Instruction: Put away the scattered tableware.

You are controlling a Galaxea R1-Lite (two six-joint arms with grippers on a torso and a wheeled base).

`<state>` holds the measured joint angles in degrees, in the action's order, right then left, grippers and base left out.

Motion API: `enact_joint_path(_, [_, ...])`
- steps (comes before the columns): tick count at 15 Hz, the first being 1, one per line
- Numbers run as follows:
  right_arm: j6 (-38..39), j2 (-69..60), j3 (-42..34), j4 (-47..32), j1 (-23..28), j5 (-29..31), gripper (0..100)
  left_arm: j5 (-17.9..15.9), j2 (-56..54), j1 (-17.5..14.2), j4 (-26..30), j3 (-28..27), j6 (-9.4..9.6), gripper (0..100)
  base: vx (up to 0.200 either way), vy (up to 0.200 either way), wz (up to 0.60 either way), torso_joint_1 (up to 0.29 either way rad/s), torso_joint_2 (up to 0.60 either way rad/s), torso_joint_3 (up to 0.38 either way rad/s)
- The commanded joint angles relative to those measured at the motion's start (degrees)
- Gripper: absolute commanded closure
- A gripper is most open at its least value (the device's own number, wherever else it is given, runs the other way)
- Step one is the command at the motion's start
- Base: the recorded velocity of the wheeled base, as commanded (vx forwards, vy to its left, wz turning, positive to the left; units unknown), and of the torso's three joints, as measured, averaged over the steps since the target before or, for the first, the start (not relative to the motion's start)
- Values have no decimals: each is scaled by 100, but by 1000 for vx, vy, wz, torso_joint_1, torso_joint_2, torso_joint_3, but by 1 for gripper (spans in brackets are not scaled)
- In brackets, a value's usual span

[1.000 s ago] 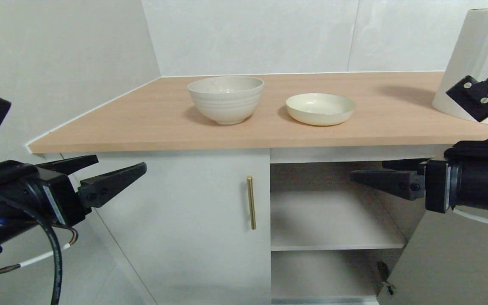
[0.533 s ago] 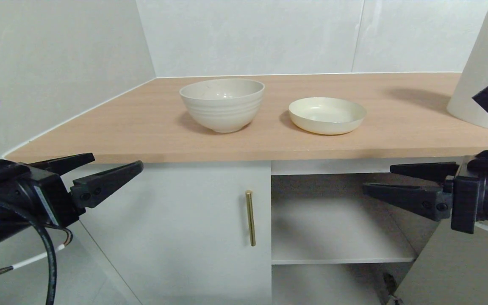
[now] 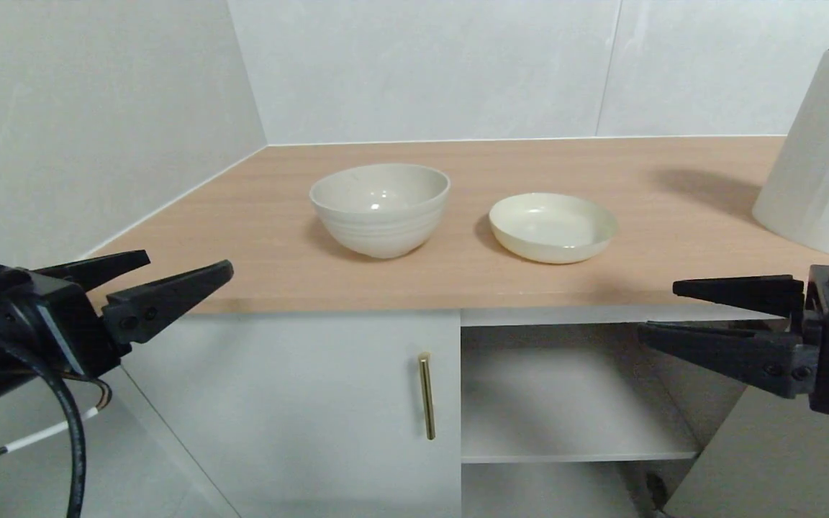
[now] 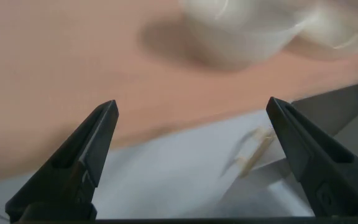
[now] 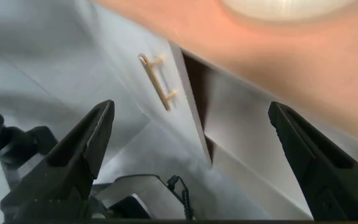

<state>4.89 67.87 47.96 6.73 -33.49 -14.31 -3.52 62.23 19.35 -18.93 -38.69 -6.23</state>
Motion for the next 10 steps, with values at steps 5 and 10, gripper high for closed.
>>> enact_joint_path(5, [-14,-1,12,74,0,7,0,-8,140,-1,12,2,-36,0,0,0,0,107,-481,-336])
enact_joint_path(10, [12,438,-23,654,9,25,0,-8,404,-1,4,-165,-36,0,0,0,0,161,-461,-321])
